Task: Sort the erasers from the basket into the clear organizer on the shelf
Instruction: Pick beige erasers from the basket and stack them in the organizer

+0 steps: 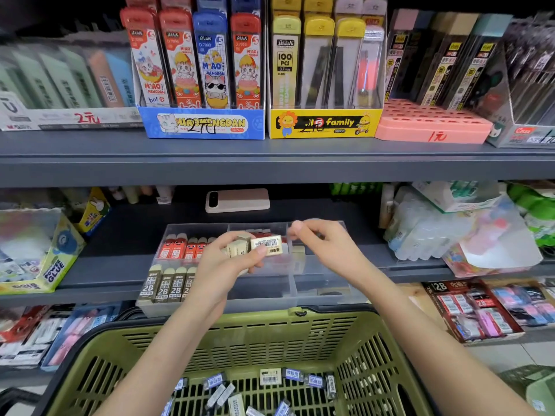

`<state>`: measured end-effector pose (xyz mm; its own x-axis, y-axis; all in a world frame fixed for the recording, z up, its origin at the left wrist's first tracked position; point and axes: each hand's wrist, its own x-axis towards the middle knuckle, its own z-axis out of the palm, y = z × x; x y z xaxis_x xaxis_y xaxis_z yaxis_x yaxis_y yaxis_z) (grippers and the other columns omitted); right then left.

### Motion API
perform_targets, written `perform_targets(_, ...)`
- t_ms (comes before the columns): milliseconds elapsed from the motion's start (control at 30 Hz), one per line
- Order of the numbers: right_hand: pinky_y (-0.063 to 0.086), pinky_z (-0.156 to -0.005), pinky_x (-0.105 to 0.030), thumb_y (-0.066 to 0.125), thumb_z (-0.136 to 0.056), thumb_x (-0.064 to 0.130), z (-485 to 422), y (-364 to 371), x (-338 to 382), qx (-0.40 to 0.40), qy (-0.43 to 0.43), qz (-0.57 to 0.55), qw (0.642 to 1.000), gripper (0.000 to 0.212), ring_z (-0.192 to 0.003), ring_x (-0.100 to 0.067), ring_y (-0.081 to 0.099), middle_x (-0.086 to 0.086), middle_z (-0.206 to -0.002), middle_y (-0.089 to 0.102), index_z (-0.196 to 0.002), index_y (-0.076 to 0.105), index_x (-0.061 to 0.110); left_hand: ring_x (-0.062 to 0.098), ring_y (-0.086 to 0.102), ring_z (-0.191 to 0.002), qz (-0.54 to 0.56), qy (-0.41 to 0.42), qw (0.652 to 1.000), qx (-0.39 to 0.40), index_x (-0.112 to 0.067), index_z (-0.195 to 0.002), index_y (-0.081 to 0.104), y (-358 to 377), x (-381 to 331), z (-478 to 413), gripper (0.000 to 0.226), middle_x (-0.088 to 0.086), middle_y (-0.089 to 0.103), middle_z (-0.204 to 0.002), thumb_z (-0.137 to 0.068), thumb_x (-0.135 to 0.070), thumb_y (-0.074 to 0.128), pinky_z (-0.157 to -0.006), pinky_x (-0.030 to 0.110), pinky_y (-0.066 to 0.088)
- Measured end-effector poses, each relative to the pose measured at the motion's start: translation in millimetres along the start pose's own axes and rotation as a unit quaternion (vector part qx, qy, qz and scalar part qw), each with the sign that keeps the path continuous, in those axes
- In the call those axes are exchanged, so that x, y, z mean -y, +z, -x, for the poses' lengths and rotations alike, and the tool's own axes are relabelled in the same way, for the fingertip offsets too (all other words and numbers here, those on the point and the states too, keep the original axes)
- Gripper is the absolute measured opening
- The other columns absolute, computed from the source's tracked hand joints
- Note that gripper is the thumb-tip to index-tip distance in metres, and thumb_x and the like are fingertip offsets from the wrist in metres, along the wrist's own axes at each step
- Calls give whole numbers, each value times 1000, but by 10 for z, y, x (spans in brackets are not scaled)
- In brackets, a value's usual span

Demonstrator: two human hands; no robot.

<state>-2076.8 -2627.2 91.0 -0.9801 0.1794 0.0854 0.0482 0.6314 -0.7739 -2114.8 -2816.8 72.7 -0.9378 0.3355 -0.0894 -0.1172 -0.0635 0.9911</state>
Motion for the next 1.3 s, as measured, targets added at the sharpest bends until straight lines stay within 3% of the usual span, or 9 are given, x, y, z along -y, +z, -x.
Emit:
perform_targets(267,49,-61,-18,59,-90,11,128,-20,121,-51,17,-246,968,9,-66,-5,62,-2,-82,70,-88,68,12,16,66,-67,71,-3,997,30,-12,-93,65,160,-22,14,36,5,70,-77,-62,-25,78,-61,24,53)
perform_targets(367,49,-67,-20,59,-89,8,-94,-180,-94,-123,51,-90,987,11,-75,-11,62,-12,-95,70,-96,68,8,17,67,-64,139,-61,988,27,-12,-91,63,149,-62,-6,35,5,67,-70,-64,-30,77,-57,24,55)
perform_targets(467,46,-78,-23,61,-85,7,-296,-166,-264,-63,48,135,988,17,-91,-18,63,-5,-102,70,-97,72,8,21,70,-64,251,-161,954,4,-9,-91,60,147,-83,-30,36,8,67,-66,-65,-28,75,-53,27,55)
perform_targets(567,46,-77,-25,60,-87,18,-384,-18,-273,23,40,197,979,16,-94,-21,64,-3,-98,72,-94,73,14,31,72,-82,332,-221,916,-24,-1,-96,61,127,-95,-50,42,17,72,-81,-64,-23,75,-59,37,59)
perform_targets(767,37,-73,-30,37,-99,20,-374,105,-287,98,61,187,976,31,-90,-31,56,-17,-98,65,-92,60,1,40,68,-96,376,-236,896,3,5,-114,58,62,-103,-41,52,27,68,-107,-72,-23,68,-78,54,54)
perform_targets(933,39,-70,-27,45,-96,29,-102,112,28,-95,-1,141,985,28,-87,-22,62,-4,-92,71,-95,68,13,39,67,-98,386,-231,893,15,3,-118,59,32,-80,-31,52,26,67,-110,-73,-24,68,-88,58,49)
perform_targets(1033,46,-74,-22,59,-85,41,160,230,345,-75,-68,17,995,17,-80,-5,60,11,-83,68,-94,68,29,35,68,-99,376,-220,900,31,2,-116,59,63,-88,2,52,22,68,-109,-73,-26,67,-83,54,54)
perform_targets(1167,35,-71,-24,66,-73,56,302,433,510,-31,-142,184,972,49,-85,-9,42,13,-86,49,-114,62,31,27,70,-83,363,-222,903,54,0,-104,64,94,-121,48,44,16,70,-93,-73,-30,68,-61,40,59)
perform_targets(1300,31,-72,-21,71,-75,43,356,530,495,-46,-108,73,990,37,-85,-7,42,11,-87,51,-106,66,24,20,66,-77,332,-207,918,58,-2,-104,64,77,-130,58,43,11,68,-88,-70,-29,70,-58,35,58)
